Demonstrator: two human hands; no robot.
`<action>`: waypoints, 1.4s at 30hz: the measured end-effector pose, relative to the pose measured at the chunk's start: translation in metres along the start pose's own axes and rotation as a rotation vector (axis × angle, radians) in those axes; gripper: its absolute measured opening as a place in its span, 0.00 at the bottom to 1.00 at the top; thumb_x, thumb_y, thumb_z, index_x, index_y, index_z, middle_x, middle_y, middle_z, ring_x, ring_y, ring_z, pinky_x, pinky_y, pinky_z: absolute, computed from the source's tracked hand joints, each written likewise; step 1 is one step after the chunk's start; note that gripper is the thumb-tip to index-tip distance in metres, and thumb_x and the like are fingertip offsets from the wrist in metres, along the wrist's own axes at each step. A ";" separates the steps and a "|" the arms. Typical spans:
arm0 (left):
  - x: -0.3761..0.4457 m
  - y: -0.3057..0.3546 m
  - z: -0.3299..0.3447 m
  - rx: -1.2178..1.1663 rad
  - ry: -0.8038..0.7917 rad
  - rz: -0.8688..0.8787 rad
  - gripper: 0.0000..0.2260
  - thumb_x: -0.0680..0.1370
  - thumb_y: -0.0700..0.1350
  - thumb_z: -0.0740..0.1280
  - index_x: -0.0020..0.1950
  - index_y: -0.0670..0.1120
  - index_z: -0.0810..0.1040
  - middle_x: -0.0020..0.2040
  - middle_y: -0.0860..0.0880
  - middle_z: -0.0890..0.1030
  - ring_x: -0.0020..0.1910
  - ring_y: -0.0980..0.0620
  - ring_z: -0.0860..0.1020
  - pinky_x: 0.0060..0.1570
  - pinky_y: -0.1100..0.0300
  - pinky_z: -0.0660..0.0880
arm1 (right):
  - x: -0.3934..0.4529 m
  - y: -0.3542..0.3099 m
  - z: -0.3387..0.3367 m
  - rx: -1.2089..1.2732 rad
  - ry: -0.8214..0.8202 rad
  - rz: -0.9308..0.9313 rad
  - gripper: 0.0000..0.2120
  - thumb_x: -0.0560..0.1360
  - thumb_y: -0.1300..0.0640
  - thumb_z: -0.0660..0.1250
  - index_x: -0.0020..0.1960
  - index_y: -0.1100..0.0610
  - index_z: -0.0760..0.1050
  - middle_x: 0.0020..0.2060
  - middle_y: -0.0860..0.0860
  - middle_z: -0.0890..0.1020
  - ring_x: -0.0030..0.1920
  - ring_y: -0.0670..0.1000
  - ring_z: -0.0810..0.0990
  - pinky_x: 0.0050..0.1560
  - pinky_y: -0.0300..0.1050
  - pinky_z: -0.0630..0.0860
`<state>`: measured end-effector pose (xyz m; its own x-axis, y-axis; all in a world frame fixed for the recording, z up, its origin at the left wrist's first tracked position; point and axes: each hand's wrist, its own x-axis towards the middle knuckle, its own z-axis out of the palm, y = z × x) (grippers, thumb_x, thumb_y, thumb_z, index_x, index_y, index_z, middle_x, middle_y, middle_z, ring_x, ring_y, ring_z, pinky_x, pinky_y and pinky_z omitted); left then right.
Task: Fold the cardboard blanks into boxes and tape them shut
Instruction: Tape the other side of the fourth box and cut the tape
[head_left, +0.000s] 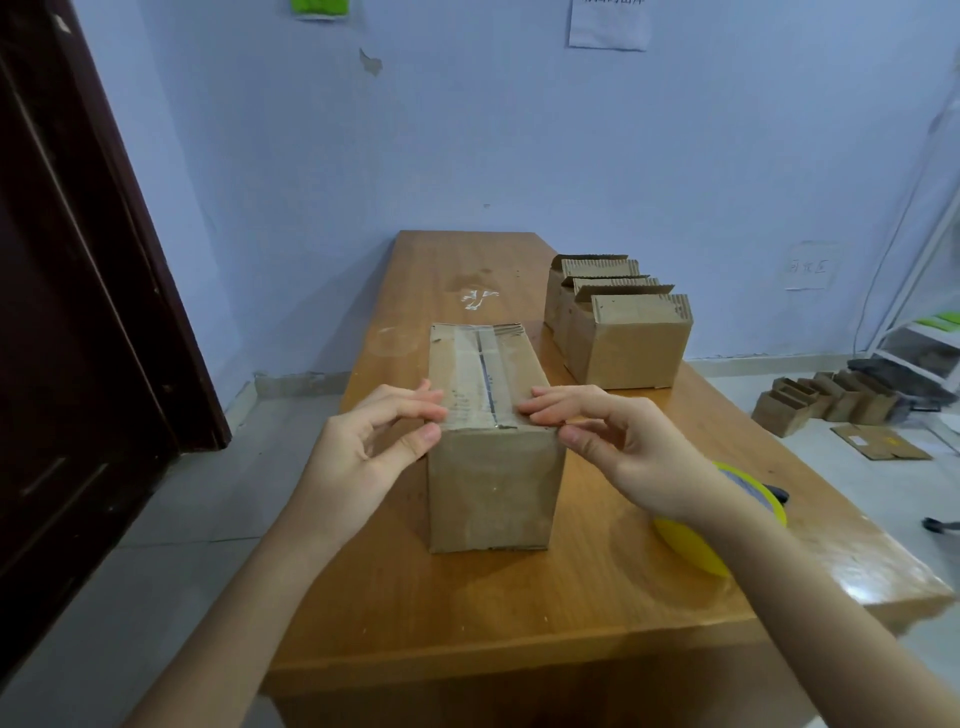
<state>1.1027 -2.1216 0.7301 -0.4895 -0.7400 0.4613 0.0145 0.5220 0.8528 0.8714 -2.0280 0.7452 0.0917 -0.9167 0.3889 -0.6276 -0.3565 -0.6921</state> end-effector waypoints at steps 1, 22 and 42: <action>0.000 0.000 0.000 0.010 -0.008 -0.008 0.08 0.72 0.43 0.68 0.49 0.45 0.83 0.54 0.56 0.81 0.62 0.64 0.73 0.64 0.68 0.67 | 0.002 -0.008 -0.011 -0.007 -0.114 0.054 0.14 0.78 0.66 0.62 0.60 0.54 0.78 0.60 0.42 0.79 0.66 0.38 0.70 0.61 0.32 0.71; 0.007 0.003 0.010 0.420 0.079 0.007 0.10 0.74 0.53 0.67 0.53 0.54 0.71 0.57 0.58 0.65 0.55 0.62 0.70 0.52 0.66 0.69 | 0.136 0.010 -0.033 -0.912 -0.218 0.411 0.24 0.79 0.41 0.56 0.68 0.56 0.70 0.62 0.55 0.75 0.60 0.56 0.75 0.57 0.50 0.73; 0.150 0.012 0.009 0.749 -0.378 -0.235 0.14 0.77 0.47 0.68 0.60 0.44 0.79 0.61 0.47 0.78 0.61 0.48 0.74 0.63 0.53 0.69 | 0.026 -0.060 -0.042 -0.053 -0.228 0.807 0.16 0.81 0.54 0.60 0.49 0.68 0.73 0.33 0.54 0.85 0.30 0.48 0.83 0.38 0.38 0.79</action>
<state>1.0216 -2.2225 0.8075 -0.6665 -0.7423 0.0686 -0.6351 0.6136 0.4693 0.8786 -2.0229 0.8221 -0.2504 -0.9028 -0.3496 -0.6029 0.4280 -0.6733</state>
